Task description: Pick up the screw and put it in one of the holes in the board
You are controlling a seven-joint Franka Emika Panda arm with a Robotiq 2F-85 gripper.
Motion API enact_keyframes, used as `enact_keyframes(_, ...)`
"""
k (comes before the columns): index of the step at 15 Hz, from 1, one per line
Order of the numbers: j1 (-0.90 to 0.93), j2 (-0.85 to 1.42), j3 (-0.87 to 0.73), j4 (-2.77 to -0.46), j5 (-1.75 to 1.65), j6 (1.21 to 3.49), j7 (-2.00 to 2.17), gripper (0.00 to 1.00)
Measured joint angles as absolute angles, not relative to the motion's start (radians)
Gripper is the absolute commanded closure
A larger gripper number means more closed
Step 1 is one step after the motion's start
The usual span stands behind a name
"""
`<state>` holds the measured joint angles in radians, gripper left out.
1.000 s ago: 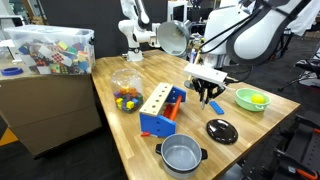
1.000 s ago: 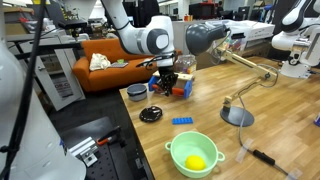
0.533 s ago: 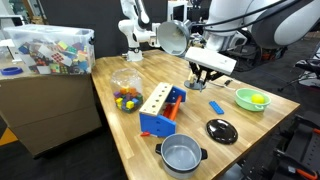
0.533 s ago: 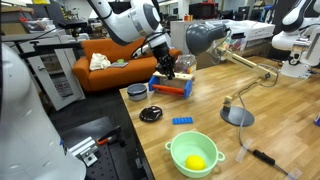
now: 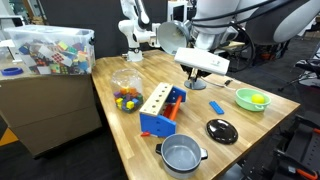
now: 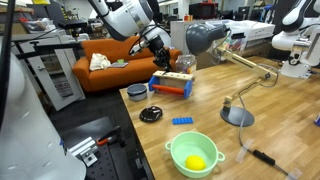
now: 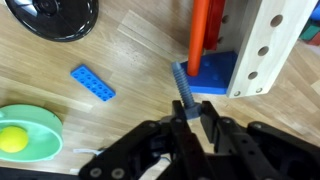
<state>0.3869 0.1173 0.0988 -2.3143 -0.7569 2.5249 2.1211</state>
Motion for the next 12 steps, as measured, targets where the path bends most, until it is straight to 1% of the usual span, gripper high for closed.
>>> enact_keyframes(1,0.373,0.129,0.104,-2.312,-0.731,2.532,2.090,0.77)
enact_keyframes(8,0.361,0.135,0.119,-2.311,-0.729,2.533,2.087,0.77)
enact_keyframes(9,0.361,0.135,0.119,-2.311,-0.729,2.533,2.087,0.94)
enact_keyframes(12,0.360,0.135,0.118,-2.302,-0.765,2.522,2.096,0.94)
